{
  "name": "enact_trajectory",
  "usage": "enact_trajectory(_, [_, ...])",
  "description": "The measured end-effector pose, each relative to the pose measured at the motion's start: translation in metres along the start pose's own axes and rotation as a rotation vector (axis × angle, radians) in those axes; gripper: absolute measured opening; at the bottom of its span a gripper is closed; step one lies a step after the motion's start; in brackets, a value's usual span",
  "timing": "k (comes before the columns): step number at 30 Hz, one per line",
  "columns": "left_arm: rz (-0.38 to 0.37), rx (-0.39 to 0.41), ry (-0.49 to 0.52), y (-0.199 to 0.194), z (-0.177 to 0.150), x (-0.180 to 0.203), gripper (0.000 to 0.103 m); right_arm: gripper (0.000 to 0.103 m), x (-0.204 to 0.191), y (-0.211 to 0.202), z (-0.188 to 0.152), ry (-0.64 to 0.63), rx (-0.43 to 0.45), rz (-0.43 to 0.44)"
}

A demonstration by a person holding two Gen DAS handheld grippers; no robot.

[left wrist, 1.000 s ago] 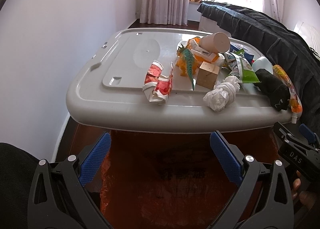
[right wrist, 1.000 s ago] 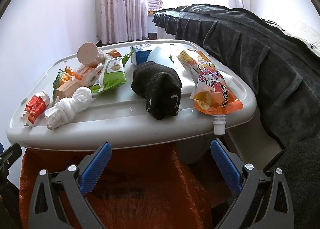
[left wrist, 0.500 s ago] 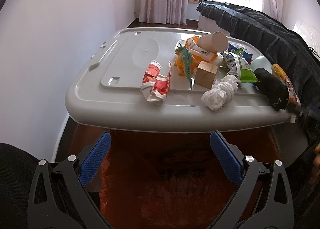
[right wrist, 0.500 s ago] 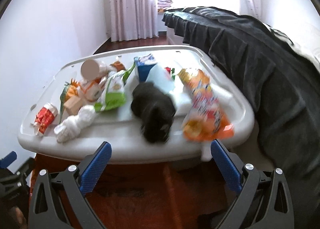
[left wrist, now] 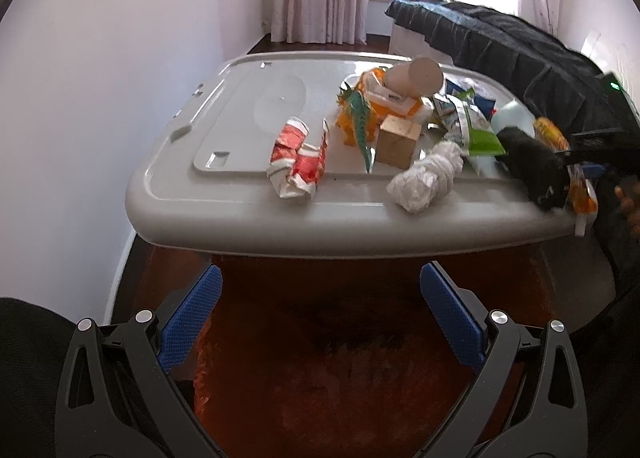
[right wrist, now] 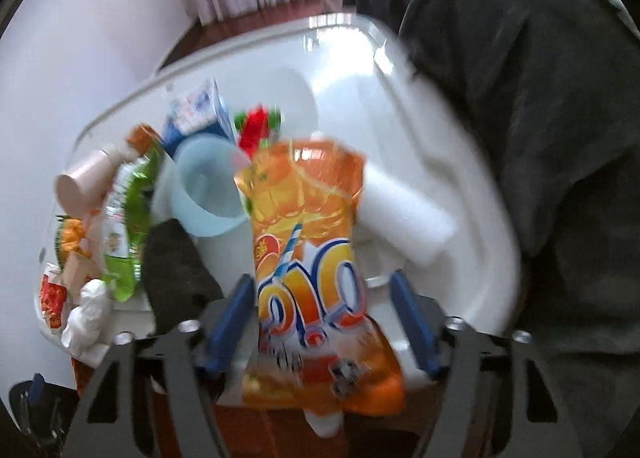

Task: Collect trash
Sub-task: 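Grasp the orange juice pouch with the right gripper and lift it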

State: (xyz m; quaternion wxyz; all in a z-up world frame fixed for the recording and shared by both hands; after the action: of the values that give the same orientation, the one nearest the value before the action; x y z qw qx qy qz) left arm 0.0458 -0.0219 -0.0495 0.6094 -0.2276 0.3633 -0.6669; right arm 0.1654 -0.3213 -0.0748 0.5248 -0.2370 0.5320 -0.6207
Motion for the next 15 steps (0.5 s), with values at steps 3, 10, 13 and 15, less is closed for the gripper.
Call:
enact_trajectory(3, [-0.006,-0.021,0.008,0.003,-0.004,0.002,0.097,0.039,-0.011,0.01,0.003,-0.046,0.024,-0.035])
enact_trajectory(10, [-0.028,-0.038,-0.03,-0.001,0.003,-0.013,0.097,0.033,-0.015,-0.036,-0.001,0.018,0.173,0.122])
enact_trajectory(13, [-0.016,-0.047,-0.055,0.005,0.013,-0.025,0.097,0.033,-0.02,-0.055,-0.007,0.027,0.242,0.193])
enact_trajectory(15, [-0.003,-0.046,-0.066,0.012,0.024,-0.032,0.097,0.033,-0.027,-0.068,-0.01,0.005,0.265,0.214])
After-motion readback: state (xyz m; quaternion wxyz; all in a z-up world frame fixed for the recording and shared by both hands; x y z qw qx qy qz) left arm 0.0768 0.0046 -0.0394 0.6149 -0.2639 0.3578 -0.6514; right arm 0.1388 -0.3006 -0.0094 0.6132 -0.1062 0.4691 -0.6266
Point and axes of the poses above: each gripper's, at about its wrist camera, not at the fingertips, and y roughly the way its jaws point, x to its right, z to its top, the point moved 8 cm from there along y, roughly the way its jaws point, and after that the axes turned 13 degrees about y, right-handed, at the moved point
